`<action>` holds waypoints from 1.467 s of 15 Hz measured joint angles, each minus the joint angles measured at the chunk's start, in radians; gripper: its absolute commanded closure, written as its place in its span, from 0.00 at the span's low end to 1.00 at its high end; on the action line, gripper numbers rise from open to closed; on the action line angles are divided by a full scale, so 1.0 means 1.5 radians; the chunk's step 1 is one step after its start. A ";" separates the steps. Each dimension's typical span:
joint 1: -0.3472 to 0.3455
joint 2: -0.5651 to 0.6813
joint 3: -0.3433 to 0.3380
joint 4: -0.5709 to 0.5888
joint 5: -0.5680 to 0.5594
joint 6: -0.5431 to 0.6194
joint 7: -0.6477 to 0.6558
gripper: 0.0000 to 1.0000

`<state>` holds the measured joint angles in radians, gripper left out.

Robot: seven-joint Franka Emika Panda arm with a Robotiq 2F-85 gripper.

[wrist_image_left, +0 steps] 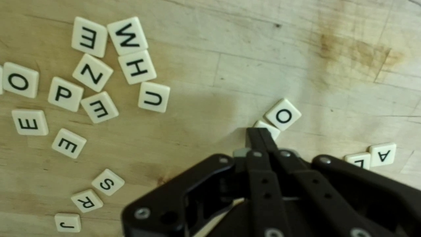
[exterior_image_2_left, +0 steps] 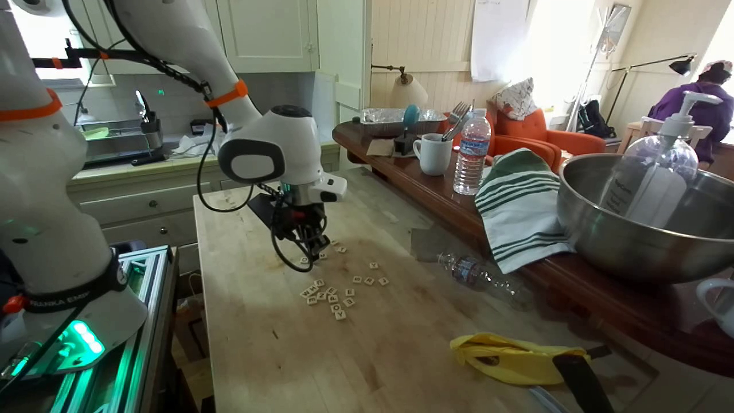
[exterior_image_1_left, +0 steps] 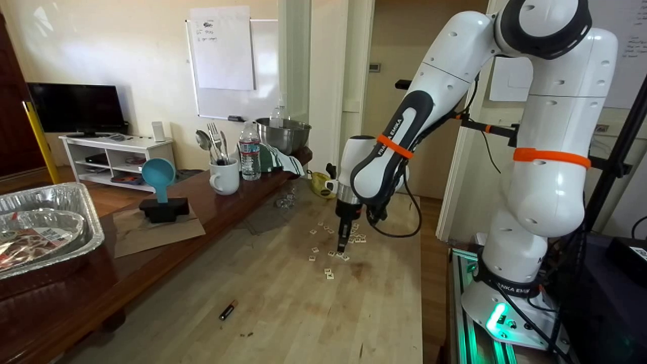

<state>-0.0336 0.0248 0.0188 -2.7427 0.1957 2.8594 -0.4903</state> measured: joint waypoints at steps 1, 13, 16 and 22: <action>0.000 0.003 0.001 0.000 0.005 0.007 -0.005 1.00; -0.001 0.017 0.010 0.000 -0.032 0.032 -0.092 1.00; -0.002 0.017 0.000 0.000 -0.120 0.032 -0.094 1.00; -0.004 0.017 -0.018 0.001 -0.266 0.032 -0.104 1.00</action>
<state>-0.0395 0.0500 -0.0076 -2.7417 -0.2026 2.9077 -0.6458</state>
